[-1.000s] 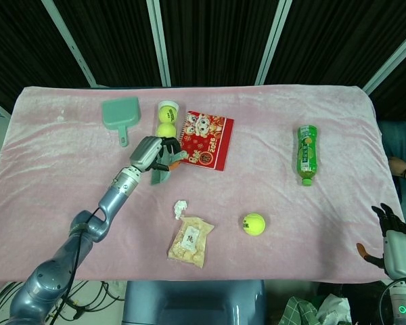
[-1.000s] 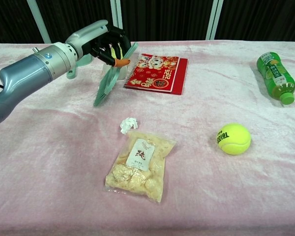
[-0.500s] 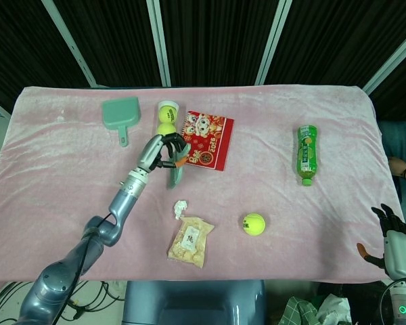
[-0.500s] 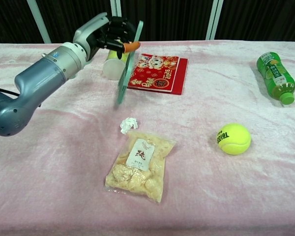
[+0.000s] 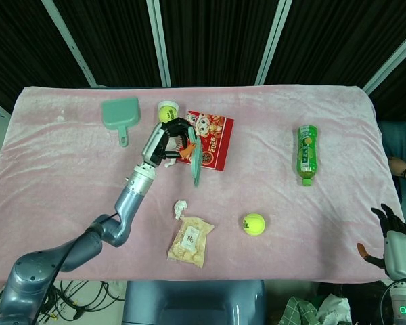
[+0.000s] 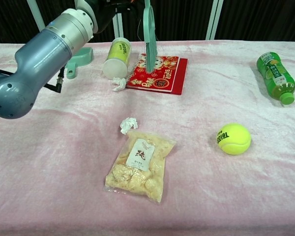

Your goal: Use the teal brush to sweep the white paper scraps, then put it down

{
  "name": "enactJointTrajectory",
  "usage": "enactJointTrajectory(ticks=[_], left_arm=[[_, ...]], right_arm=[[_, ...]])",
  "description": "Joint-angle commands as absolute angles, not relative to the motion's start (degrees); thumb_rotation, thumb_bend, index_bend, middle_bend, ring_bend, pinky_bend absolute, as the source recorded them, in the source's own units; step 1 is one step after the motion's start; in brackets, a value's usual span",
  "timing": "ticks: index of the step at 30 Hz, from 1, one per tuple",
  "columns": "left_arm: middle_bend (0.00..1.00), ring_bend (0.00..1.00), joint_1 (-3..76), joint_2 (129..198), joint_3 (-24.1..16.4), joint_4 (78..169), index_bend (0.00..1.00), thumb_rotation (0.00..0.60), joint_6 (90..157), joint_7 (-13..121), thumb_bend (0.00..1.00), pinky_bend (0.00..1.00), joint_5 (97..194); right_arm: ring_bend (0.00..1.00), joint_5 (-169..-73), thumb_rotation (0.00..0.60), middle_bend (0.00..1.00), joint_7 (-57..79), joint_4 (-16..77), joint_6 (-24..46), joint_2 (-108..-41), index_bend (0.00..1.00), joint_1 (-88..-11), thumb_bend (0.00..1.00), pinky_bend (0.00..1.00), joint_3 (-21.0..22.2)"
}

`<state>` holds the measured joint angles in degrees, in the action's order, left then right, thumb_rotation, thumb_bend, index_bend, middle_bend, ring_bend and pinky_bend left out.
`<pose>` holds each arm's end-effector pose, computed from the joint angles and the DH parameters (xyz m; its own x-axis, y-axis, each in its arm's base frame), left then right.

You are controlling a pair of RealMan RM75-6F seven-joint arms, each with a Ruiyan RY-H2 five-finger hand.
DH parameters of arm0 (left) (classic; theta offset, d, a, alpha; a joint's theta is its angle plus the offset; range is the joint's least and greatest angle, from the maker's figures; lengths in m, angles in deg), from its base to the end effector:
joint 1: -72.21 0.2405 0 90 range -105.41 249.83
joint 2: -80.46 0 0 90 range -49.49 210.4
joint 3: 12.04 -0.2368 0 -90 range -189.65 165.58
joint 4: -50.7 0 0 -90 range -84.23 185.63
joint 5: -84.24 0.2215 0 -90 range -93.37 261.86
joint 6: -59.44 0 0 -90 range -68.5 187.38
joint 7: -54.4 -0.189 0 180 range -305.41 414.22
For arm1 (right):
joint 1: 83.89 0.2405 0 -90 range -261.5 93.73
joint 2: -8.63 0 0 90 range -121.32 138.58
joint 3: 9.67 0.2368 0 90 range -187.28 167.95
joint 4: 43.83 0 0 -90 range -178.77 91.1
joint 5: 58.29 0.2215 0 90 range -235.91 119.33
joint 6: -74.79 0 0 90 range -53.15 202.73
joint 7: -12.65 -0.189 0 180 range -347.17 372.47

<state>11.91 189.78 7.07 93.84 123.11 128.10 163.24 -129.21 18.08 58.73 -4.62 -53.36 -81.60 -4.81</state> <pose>-0.0163 0.4681 -0.0326 -0.6549 0.4526 0.6052 0.5211 -0.3095 0.7954 -0.3203 -0.2102 0.1349 0.3004 -0.1097 0.9475 -0.9108 0.2619 0.3191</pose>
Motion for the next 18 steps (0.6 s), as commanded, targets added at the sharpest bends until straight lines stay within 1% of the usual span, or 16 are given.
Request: enactJointTrajectory(ticks=[1,4,7,12,18], left_arm=[[0.79,0.51,13.5,186.5,3.1,93.3,0.85,0.6,122.8,113.6,0.42,0.65,166.0],[0.79,0.51,13.8,186.9,1.1,89.8,0.85,0.6,122.9,107.1,0.42,0.64,167.3],[0.79,0.51,13.9,188.0,-0.1,85.9,0.85,0.6,122.2,104.1,0.42,0.64,167.9],[0.79,0.51,14.4,189.7,-2.1,79.3,0.85,0.6,119.0,102.8,0.42,0.64,168.2],[0.79,0.51,14.6,191.9,-3.0,72.3,0.85,0.6,114.6,103.0,0.42,0.64,167.7]], right_arm=[[0.14,-129.0,0.6,0.07,18.2,58.8,-4.5,-53.4,0.18,-81.6,0.19,0.18,-4.7],[0.14,-128.7,0.6,0.07,18.3,58.9,-4.5,-53.4,0.18,-81.6,0.19,0.18,-4.7],[0.14,-128.5,0.6,0.07,18.4,58.9,-4.5,-53.4,0.18,-81.5,0.19,0.18,-4.6],[0.14,-128.3,0.6,0.07,18.6,59.0,-4.5,-53.5,0.18,-81.6,0.19,0.18,-4.5],[0.14,-128.2,0.6,0.07,18.8,59.0,-4.5,-53.6,0.19,-81.5,0.19,0.18,-4.5]])
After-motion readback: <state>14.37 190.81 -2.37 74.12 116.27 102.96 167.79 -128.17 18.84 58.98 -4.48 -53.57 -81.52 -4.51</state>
